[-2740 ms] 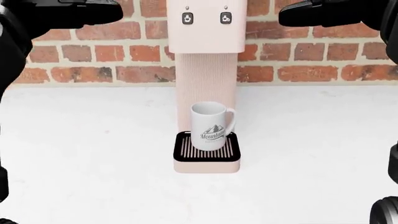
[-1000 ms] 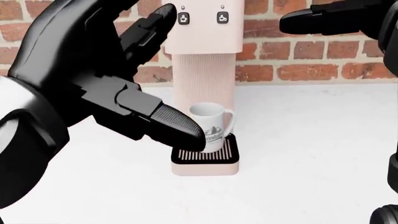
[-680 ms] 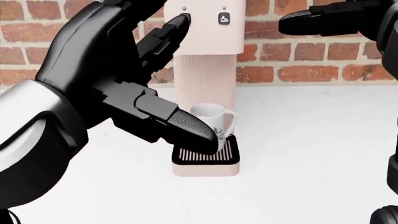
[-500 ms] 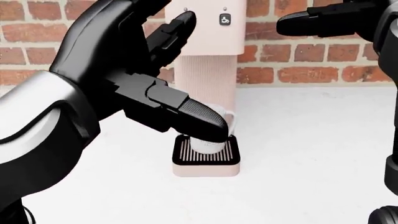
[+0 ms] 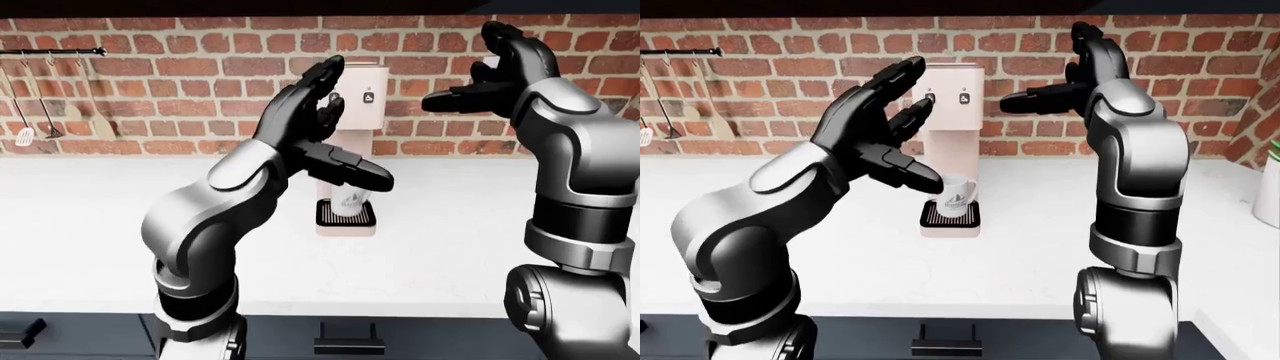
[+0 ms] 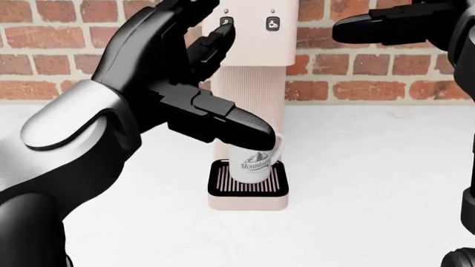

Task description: Press the button on the coffee machine to serve coffee.

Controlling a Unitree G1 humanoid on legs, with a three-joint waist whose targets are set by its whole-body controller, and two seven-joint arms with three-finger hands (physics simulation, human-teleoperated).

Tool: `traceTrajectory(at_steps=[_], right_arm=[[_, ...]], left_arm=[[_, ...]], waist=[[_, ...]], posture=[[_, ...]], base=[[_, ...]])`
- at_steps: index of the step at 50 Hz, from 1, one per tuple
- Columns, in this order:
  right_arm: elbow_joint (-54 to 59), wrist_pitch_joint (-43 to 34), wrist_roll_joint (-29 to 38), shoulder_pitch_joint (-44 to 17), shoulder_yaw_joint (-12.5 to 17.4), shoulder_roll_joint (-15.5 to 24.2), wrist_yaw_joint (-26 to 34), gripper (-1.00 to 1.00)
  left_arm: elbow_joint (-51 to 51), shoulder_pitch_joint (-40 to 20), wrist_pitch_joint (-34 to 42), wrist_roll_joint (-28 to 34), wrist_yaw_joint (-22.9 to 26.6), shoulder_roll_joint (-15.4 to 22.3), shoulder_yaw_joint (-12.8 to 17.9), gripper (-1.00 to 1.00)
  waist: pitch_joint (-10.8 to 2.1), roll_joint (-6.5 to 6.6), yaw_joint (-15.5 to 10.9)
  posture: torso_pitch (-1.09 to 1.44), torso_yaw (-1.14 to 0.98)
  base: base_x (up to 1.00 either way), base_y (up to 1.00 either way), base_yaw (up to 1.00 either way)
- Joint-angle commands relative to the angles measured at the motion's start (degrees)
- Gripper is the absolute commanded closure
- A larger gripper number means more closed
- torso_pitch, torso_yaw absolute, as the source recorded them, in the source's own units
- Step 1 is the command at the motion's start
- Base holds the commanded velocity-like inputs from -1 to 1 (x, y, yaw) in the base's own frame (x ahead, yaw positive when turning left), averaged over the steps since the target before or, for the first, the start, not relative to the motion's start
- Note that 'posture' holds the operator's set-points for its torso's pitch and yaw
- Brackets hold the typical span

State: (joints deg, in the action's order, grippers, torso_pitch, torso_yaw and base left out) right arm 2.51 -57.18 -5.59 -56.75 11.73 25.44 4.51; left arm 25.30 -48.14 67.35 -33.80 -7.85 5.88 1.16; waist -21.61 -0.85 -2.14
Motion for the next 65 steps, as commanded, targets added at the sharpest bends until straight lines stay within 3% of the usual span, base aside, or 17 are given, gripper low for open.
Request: traceTrajectory(at_steps=[1, 17, 65], right_arm=[[-1.0, 1.6, 0.0, -1.9, 0.3, 0.6, -0.2, -1.0], [-0.1, 1.9, 0.0, -2.5, 0.1, 0.9, -0.1, -1.0], [-2.1, 2.5, -1.7, 0.6, 1.1, 1.0, -1.1, -1.0]], left_arm=[[0.7, -2.2, -1.6, 1.8, 0.6, -0.1, 0.9, -1.0], [-5.8, -3.3, -5.8, 8.2, 5.3, -1.6, 0.7, -1.0], [-24.1, -7.8, -18.3, 16.6, 12.5, -2.5, 0.3, -1.0]], waist=[[-0.19, -0.24, 0.0], [-0.31, -0.45, 0.1], [-0.42, -0.94, 0.3]], posture=[[-0.61, 0.0], [-0.61, 0.0], [-0.61, 0.0]], base=[[0.0, 0.0, 0.0], [0.0, 0.0, 0.0], [0.0, 0.0, 0.0]])
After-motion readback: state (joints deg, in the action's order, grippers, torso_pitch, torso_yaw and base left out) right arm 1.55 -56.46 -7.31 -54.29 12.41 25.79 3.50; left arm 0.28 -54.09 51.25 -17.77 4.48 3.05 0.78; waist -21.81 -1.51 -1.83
